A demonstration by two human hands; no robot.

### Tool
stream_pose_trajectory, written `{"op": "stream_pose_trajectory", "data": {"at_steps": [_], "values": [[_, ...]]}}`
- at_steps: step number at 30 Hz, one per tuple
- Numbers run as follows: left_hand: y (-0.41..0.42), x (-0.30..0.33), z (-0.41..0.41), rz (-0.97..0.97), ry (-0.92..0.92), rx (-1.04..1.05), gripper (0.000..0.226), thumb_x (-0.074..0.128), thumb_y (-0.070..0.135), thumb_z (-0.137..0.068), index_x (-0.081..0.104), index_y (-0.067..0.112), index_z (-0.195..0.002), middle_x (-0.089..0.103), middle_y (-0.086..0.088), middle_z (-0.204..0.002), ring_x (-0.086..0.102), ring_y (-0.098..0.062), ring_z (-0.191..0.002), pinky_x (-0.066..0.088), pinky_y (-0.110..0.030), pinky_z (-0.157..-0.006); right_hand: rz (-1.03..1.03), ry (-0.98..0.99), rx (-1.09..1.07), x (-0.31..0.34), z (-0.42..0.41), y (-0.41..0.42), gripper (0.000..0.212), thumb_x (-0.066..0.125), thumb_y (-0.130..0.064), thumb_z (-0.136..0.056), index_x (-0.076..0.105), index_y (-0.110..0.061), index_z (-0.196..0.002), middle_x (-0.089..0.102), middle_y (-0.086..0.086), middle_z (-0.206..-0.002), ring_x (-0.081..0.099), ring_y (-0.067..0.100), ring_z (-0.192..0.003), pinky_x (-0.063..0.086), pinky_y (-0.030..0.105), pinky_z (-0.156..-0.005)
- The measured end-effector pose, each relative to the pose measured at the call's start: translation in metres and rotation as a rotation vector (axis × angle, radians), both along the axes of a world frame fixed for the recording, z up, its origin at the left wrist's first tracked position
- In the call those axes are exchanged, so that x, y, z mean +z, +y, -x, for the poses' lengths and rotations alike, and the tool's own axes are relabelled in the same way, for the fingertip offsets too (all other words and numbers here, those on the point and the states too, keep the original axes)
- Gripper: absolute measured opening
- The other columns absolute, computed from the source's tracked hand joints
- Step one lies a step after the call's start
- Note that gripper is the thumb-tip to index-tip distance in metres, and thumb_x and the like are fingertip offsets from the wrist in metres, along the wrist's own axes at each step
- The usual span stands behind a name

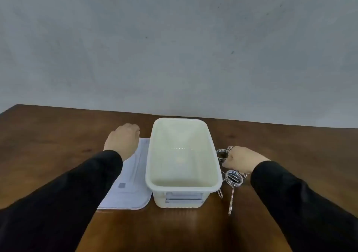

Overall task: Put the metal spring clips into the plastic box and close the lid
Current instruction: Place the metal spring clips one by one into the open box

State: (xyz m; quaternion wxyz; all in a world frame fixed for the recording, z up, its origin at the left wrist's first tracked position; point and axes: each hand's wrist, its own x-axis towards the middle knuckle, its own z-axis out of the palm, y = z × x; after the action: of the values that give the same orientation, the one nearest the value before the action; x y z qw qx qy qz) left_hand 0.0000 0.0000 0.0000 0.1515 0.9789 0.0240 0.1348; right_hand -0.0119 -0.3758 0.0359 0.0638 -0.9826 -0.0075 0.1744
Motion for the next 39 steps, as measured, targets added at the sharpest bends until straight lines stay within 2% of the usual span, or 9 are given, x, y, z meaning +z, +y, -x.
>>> {"op": "stream_pose_trajectory", "data": {"at_steps": [4,10,13,16,24,29,34,37,39], "values": [[-0.007,-0.047,0.018,0.002,0.215,0.047,0.034,0.039,0.027,-0.101,0.061,0.02,-0.127,0.063,-0.003,-0.128,0.06,-0.027,-0.109,0.05,-0.041,-0.088,0.043,0.03,-0.079,-0.038,0.015,0.003,0.039,0.064,-0.04,-0.091,0.049,-0.02,-0.061,0.052,-0.003,-0.058,0.051,0.015,-0.054,0.047,0.028,-0.057],[-0.023,-0.083,0.025,-0.001,0.241,0.002,0.019,0.048,0.038,-0.095,0.062,0.032,-0.105,0.066,0.004,-0.109,0.059,-0.018,-0.087,0.053,-0.037,-0.085,0.012,-0.071,-0.231,-0.049,0.024,0.015,0.019,0.06,-0.034,-0.094,0.057,-0.018,-0.083,0.064,0.0,-0.076,0.069,0.022,-0.076,0.06,0.036,-0.075],[-0.026,-0.094,0.025,0.032,0.219,-0.011,0.029,0.052,0.051,-0.093,0.059,0.037,-0.117,0.066,0.007,-0.124,0.063,-0.018,-0.107,0.051,-0.041,-0.1,-0.017,-0.091,-0.302,-0.057,0.022,0.014,0.018,0.061,-0.033,-0.093,0.068,-0.016,-0.09,0.068,0.001,-0.076,0.07,0.02,-0.072,0.062,0.037,-0.074],[-0.024,-0.108,0.028,-0.042,0.23,-0.038,0.048,0.054,0.05,-0.093,0.045,0.035,-0.138,0.052,0.003,-0.146,0.049,-0.023,-0.132,0.037,-0.046,-0.114,-0.014,-0.116,-0.33,-0.06,0.021,0.015,0.018,0.06,-0.03,-0.092,0.068,-0.015,-0.086,0.067,0.002,-0.073,0.068,0.02,-0.068,0.059,0.032,-0.067],[-0.023,-0.11,0.026,-0.028,0.199,-0.014,0.044,0.051,0.056,-0.093,0.048,0.037,-0.133,0.055,0.007,-0.144,0.051,-0.02,-0.13,0.035,-0.044,-0.115,-0.03,-0.186,-0.32,-0.032,0.01,0.014,0.021,0.064,-0.03,-0.086,0.066,-0.015,-0.071,0.067,0.003,-0.067,0.07,0.024,-0.068,0.061,0.035,-0.067],[-0.025,-0.097,0.018,-0.015,0.176,0.018,0.041,0.05,0.053,-0.095,0.053,0.033,-0.131,0.058,0.004,-0.138,0.054,-0.022,-0.125,0.038,-0.045,-0.109,-0.071,-0.473,-0.127,0.045,-0.006,0.009,0.023,0.059,-0.021,-0.091,0.059,-0.019,-0.068,0.056,-0.005,-0.06,0.055,0.019,-0.057,0.038,0.027,-0.053],[-0.021,-0.097,0.003,0.003,0.221,0.017,0.052,0.047,0.049,-0.097,0.043,0.028,-0.145,0.043,0.001,-0.155,0.041,-0.024,-0.14,0.028,-0.045,-0.117,-0.068,-0.725,0.209,0.107,-0.02,0.044,0.018,0.057,-0.024,-0.097,0.063,-0.012,-0.086,0.062,0.004,-0.081,0.058,0.029,-0.071,0.045,0.036,-0.06],[-0.019,-0.1,0.0,-0.031,0.242,-0.002,0.049,0.041,0.044,-0.1,0.041,0.027,-0.146,0.031,-0.001,-0.162,0.025,-0.023,-0.148,0.014,-0.049,-0.121,-0.106,-0.676,0.44,0.118,-0.019,0.081,0.015,0.055,-0.028,-0.098,0.064,-0.017,-0.095,0.064,0.0,-0.095,0.058,0.026,-0.081,0.048,0.039,-0.069],[-0.017,-0.101,0.001,-0.046,0.249,-0.005,0.044,0.039,0.044,-0.1,0.045,0.032,-0.142,0.027,0.001,-0.163,0.019,-0.022,-0.15,0.011,-0.053,-0.12,-0.054,-0.57,0.581,0.113,-0.016,0.104,0.009,0.05,-0.031,-0.1,0.057,-0.028,-0.095,0.061,-0.007,-0.1,0.054,0.02,-0.083,0.041,0.034,-0.068]]}}
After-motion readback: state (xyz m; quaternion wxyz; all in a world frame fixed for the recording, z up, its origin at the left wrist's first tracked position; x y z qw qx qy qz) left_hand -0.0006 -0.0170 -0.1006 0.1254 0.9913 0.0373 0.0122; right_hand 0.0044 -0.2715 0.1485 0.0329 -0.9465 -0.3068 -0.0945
